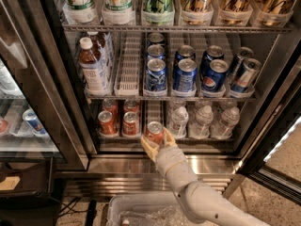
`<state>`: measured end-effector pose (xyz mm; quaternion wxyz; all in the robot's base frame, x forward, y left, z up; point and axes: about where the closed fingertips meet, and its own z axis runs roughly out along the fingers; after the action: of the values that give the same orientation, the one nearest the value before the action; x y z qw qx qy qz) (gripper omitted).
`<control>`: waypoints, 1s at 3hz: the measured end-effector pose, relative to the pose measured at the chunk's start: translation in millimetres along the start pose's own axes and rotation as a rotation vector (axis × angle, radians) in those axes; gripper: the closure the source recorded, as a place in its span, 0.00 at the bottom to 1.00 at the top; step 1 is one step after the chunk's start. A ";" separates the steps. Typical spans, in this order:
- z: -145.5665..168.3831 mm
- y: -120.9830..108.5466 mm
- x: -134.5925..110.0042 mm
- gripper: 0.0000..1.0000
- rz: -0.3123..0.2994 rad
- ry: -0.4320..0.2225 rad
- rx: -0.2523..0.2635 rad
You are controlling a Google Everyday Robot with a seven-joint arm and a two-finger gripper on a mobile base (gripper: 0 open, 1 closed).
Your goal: Pick coke can from bottom shelf of fridge
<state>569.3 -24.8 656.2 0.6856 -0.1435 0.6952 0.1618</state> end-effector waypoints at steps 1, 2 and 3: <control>-25.7 -7.1 3.7 1.00 -0.007 0.076 -0.079; -42.4 -18.1 -0.9 1.00 -0.038 0.124 -0.155; -49.8 -38.0 -16.0 1.00 -0.086 0.157 -0.222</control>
Offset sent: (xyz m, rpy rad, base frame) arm -0.0920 -0.0134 0.0075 -0.1547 0.1460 0.5618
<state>540.4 -80.6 671.6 0.6153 -0.2601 0.7178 0.1964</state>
